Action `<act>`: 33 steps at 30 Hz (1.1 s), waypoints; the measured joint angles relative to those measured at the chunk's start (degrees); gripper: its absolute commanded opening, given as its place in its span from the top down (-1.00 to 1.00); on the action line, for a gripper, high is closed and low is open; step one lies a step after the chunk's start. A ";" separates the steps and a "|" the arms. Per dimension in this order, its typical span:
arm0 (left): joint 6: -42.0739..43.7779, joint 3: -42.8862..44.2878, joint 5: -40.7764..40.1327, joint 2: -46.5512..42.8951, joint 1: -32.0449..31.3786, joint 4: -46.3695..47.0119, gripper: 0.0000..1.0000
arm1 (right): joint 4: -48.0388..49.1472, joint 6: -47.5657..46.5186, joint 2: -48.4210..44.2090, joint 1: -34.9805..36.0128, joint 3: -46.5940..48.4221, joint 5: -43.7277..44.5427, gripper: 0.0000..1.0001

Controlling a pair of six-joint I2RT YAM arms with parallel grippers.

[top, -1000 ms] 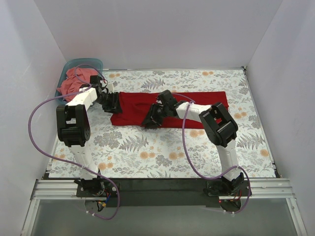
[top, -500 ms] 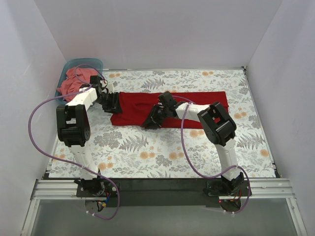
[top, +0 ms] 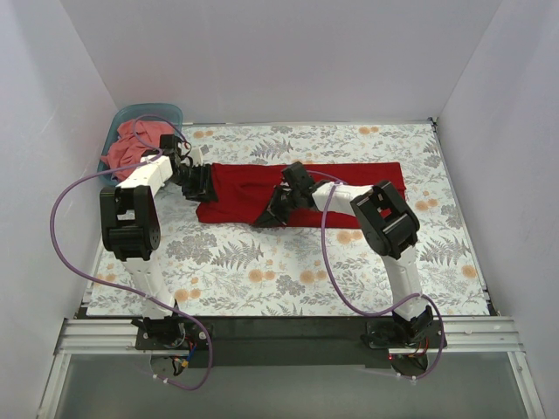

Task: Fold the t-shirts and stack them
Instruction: Fold the tshirt

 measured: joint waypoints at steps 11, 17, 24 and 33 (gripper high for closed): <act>-1.11 1.53 1.36 -0.22 0.00 -1.60 0.11 | 2.16 -1.11 -0.33 -2.40 2.27 -2.99 0.97; -2.47 1.55 1.88 -0.22 0.00 -1.62 0.09 | 3.91 -1.22 -1.25 -4.13 2.32 -4.22 0.97; -3.34 1.57 2.21 -0.13 0.00 -1.60 0.11 | 4.72 -1.20 -1.25 -5.68 1.36 -4.46 0.97; -3.67 1.73 1.86 2.56 -2.36 -1.57 0.15 | 4.81 -1.20 -1.25 -6.32 -0.37 -4.44 0.97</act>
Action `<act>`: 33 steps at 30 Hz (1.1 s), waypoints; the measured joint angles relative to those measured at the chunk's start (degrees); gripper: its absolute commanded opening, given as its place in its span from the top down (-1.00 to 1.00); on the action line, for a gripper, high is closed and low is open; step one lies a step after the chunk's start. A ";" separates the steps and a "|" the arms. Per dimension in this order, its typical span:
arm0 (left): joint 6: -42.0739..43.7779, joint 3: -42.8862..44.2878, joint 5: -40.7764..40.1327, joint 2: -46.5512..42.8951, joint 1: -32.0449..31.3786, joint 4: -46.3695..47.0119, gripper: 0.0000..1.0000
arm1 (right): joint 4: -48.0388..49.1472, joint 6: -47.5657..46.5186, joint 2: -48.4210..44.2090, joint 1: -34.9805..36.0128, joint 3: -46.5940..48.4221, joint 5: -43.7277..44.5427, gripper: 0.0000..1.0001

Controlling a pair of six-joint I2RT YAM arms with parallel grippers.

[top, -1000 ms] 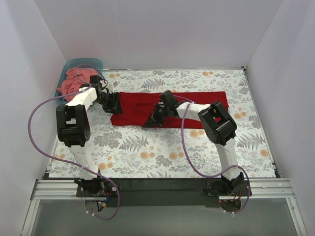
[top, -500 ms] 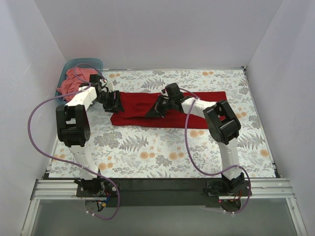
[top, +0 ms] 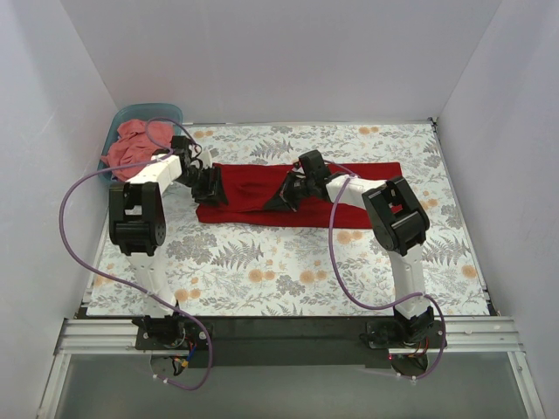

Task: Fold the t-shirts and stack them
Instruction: Fold the tshirt

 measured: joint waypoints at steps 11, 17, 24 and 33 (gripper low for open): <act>-0.17 0.00 -3.21 2.05 -1.38 0.48 0.15 | 0.00 0.04 0.00 0.00 -0.02 0.00 0.97; 0.07 0.00 -5.09 2.05 -1.25 0.31 0.15 | 0.13 0.09 0.00 0.00 -0.31 -0.02 0.97; 0.02 0.02 -6.78 2.05 -1.22 0.20 0.15 | 0.37 0.17 0.00 0.00 -0.70 -0.02 0.97; -0.13 0.35 -6.82 2.05 -1.27 0.17 0.23 | 0.96 0.20 0.00 0.00 -0.76 -0.02 0.97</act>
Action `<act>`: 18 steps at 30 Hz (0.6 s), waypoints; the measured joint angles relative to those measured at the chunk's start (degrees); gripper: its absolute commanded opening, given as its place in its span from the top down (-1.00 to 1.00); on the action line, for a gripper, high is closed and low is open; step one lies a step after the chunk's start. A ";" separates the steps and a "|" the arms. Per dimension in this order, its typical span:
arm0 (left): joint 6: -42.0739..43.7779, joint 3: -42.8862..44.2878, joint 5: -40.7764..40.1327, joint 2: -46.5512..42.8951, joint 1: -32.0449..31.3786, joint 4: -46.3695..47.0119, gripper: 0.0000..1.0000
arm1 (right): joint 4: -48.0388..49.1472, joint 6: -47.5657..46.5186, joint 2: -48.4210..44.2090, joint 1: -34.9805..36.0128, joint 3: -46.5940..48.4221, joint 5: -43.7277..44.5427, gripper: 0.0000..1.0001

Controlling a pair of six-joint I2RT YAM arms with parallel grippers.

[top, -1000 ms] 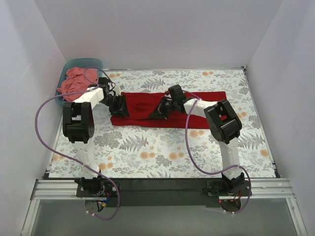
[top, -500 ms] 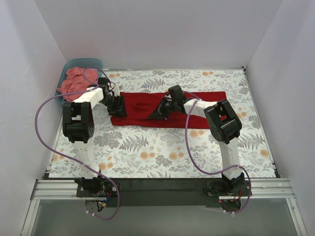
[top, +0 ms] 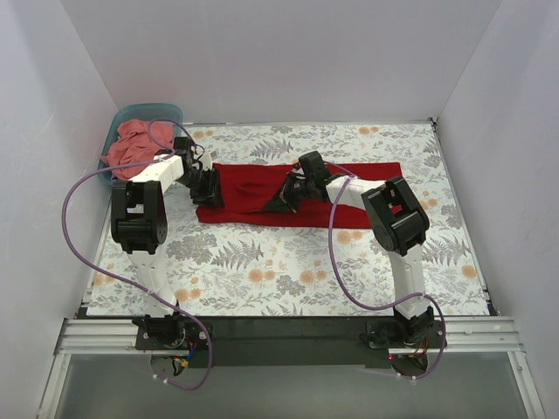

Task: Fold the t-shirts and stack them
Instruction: Fold the tshirt

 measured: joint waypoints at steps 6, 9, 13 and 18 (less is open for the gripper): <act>-0.24 0.61 1.49 0.04 0.00 -0.68 0.48 | 0.22 0.00 0.00 0.00 0.00 -0.02 0.97; -0.28 1.75 1.70 0.04 0.00 -1.07 0.73 | 0.24 -0.04 0.00 0.00 0.00 -0.02 0.97; -0.50 3.67 1.73 0.04 0.00 -1.64 1.00 | 0.20 -0.57 0.00 0.00 0.13 -0.04 0.97; -0.37 7.19 1.97 0.04 0.00 -2.38 1.00 | 0.17 -2.73 0.09 -0.15 2.47 -0.04 0.97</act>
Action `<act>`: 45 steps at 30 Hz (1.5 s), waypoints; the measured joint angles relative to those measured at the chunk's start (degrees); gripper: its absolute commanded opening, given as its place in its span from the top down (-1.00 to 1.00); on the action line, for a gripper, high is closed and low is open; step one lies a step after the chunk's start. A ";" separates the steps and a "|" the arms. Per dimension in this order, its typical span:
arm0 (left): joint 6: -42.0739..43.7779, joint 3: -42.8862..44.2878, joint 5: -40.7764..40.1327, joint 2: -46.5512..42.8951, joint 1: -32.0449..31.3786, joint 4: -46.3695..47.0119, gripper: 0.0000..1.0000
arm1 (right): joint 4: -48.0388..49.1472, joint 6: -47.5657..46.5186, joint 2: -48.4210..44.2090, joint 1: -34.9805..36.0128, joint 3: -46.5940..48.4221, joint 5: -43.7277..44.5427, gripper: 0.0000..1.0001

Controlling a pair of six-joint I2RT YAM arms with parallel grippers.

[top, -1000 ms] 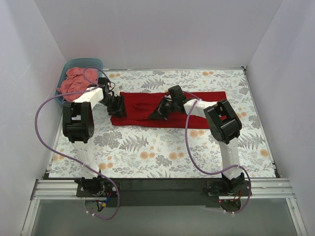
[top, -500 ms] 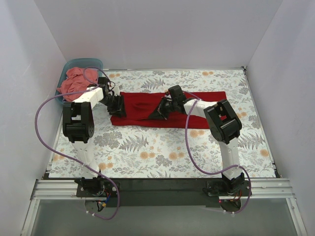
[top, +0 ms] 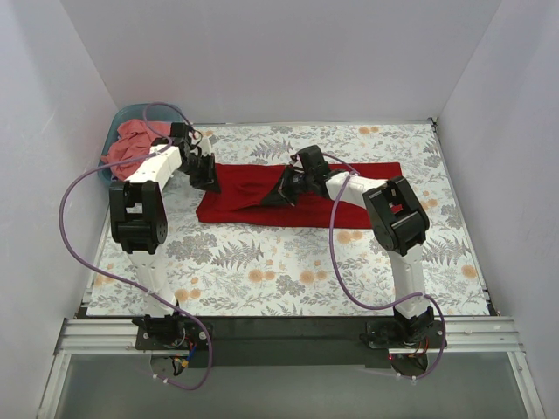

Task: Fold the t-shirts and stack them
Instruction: Fold the tshirt

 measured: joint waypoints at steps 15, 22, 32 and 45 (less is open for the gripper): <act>0.07 -4.52 -2.19 0.13 0.00 -0.50 0.33 | 0.35 -0.74 0.07 -0.63 0.92 -0.04 0.97; -0.02 -5.35 -2.82 1.01 0.00 0.33 0.32 | 0.31 -0.72 0.07 -0.63 0.02 -0.13 0.97; -0.55 -5.49 -1.60 2.75 0.02 1.09 0.44 | 0.31 -0.70 0.07 -0.63 -0.22 -0.15 0.97; -1.40 -3.63 -1.36 2.80 0.02 0.61 1.00 | 0.17 -1.22 0.13 -0.66 0.13 -0.46 0.97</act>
